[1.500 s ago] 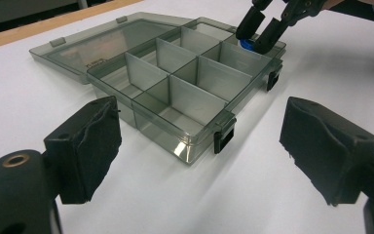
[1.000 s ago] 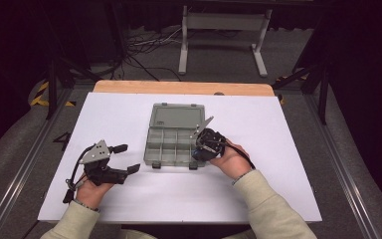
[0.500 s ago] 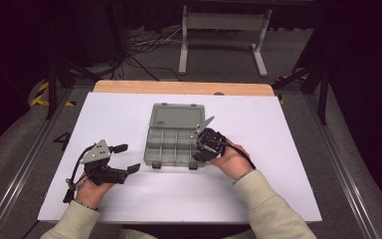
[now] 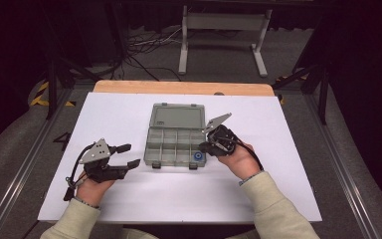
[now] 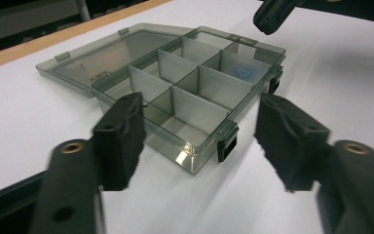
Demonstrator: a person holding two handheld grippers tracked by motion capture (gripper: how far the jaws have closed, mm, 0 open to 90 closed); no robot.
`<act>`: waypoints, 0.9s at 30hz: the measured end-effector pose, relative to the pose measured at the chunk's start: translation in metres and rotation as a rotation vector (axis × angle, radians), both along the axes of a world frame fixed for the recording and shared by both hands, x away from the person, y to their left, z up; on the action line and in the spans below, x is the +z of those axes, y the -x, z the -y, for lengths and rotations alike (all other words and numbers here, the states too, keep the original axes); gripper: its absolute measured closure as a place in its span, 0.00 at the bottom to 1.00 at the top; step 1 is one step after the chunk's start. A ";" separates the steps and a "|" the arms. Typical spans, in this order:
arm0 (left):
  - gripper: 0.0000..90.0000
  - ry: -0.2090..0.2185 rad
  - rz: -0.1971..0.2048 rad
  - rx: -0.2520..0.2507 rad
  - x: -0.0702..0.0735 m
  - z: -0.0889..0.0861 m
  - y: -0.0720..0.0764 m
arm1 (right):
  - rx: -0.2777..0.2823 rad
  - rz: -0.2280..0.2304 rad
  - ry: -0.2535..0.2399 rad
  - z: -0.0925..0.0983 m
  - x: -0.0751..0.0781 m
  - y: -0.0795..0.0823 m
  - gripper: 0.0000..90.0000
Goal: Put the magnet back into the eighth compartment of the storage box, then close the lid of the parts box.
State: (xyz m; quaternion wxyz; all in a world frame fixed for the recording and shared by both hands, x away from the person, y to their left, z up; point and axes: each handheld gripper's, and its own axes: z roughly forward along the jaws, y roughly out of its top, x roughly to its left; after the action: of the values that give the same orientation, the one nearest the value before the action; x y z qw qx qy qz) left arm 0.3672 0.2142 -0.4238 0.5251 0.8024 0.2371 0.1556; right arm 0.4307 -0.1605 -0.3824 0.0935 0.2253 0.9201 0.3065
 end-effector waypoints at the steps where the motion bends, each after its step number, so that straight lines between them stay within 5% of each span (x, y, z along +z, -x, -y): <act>1: 0.50 0.001 0.000 -0.002 0.001 0.000 0.000 | 0.001 0.007 -0.003 0.001 0.001 0.001 0.97; 6: 0.76 -0.014 -0.021 0.020 0.006 0.003 -0.010 | -0.005 0.013 -0.006 0.007 0.005 0.002 1.00; 13: 0.97 -0.085 -0.065 0.058 0.013 0.006 -0.029 | -0.035 0.005 -0.029 0.013 0.011 -0.006 1.00; 27: 0.99 -0.145 -0.126 0.098 0.027 0.020 -0.065 | -0.062 0.005 -0.030 0.015 0.020 -0.027 1.00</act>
State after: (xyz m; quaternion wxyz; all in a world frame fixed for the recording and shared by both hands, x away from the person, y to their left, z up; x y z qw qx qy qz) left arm 0.4320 0.1947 -0.3965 0.4414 0.8339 0.2968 0.1469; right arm 0.4582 -0.1754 -0.3622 0.1019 0.2542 0.9078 0.3176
